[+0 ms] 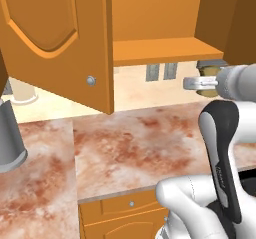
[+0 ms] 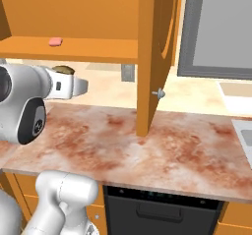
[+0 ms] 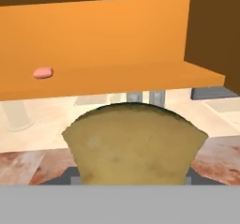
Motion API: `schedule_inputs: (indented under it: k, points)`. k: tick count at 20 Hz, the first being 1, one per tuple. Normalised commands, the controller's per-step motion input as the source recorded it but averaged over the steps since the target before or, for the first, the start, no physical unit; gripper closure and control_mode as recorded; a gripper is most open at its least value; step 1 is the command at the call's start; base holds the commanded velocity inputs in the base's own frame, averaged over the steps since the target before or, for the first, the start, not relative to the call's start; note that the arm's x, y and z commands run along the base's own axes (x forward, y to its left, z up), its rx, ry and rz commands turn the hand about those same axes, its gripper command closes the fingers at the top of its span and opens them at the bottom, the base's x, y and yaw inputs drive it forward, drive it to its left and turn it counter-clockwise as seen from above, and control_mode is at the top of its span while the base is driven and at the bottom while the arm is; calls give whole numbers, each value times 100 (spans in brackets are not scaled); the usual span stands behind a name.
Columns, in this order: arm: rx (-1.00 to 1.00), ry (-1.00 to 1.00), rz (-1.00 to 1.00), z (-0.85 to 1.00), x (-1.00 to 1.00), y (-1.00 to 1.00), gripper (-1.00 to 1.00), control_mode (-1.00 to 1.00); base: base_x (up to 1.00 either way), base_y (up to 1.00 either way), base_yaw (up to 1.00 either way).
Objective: Pick up the sponge and bar soap from the sink, and place them back in the cabinet, and close the cabinet doors.
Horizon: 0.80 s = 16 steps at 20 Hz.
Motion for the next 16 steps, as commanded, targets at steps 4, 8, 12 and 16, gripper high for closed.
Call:
schedule_inputs:
  k: [4, 8, 12, 16]
  points:
    - [0, 0, 0, 30, 35, 4, 100, -100, 0, 0, 0]
    - [0, 0, 0, 16, 47, 7, 100, -100, 0, 0, 0]
    - [0, 0, 0, 6, 56, 11, 100, -100, 0, 0, 0]
    - [0, 0, 0, 0, 60, 10, 100, -100, 0, 0, 0]
